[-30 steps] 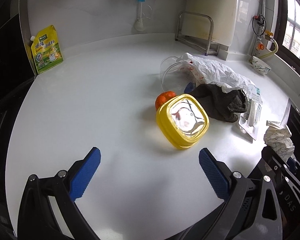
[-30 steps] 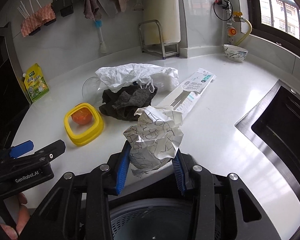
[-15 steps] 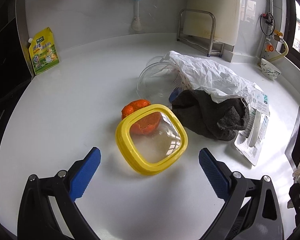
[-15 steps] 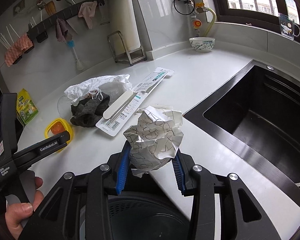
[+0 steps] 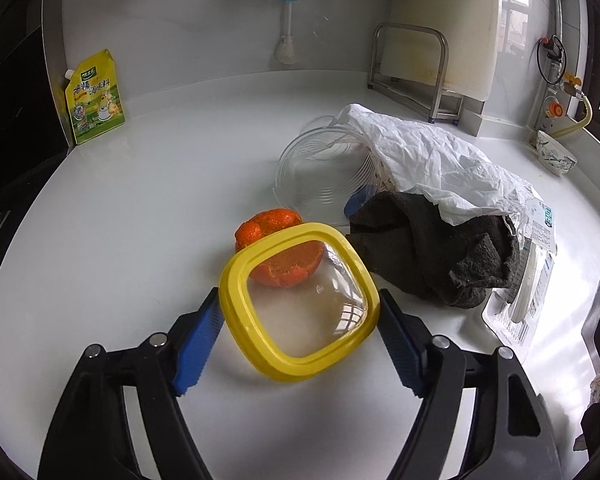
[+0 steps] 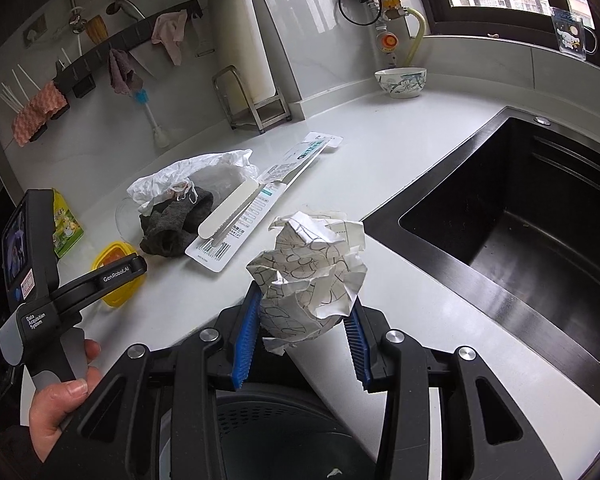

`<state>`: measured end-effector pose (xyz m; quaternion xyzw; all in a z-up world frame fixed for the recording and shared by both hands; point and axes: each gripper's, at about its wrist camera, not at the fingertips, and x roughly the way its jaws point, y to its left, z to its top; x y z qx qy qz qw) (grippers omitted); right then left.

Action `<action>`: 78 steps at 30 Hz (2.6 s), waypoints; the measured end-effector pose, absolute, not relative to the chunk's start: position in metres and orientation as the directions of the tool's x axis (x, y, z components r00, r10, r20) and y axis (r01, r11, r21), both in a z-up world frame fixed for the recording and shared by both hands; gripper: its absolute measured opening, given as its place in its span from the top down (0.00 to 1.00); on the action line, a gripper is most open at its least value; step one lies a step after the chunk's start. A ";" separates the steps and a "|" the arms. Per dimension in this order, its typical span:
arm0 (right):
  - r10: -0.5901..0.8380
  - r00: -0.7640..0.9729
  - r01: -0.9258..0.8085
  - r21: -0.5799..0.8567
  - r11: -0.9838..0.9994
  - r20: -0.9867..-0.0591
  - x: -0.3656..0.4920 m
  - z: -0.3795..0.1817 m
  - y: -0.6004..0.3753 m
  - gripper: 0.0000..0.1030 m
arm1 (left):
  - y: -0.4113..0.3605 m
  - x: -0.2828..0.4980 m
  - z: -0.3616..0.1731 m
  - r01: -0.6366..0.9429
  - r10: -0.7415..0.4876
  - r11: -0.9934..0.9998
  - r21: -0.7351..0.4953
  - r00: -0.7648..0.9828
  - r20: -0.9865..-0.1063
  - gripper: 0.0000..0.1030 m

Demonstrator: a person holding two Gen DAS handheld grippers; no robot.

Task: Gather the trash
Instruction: 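Carry the paper and yellow container with both tools over the trash bin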

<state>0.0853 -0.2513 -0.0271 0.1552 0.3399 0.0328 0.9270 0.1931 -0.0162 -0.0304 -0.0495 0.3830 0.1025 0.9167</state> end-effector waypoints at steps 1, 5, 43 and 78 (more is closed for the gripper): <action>0.167 0.767 0.044 0.311 0.949 -0.619 0.085 -0.027 -0.251 0.62 | -0.016 0.193 -0.030 -0.221 0.148 0.975 -0.011 0.687 -0.712 0.29; 0.168 0.767 0.041 0.309 0.950 -0.619 0.083 -0.026 -0.249 0.62 | -0.015 0.190 -0.030 -0.206 0.146 0.979 0.003 0.685 -0.714 0.29; 0.106 0.710 0.066 0.217 0.974 -0.696 -0.077 -0.028 -0.216 0.62 | -0.035 -0.014 -0.027 0.262 -0.162 0.964 0.038 0.698 -0.697 0.29; 0.162 0.555 0.098 0.258 0.961 -0.816 -0.062 -0.104 -0.213 0.62 | -0.052 -0.002 -0.094 0.338 -0.198 0.941 -0.016 0.511 -0.836 0.27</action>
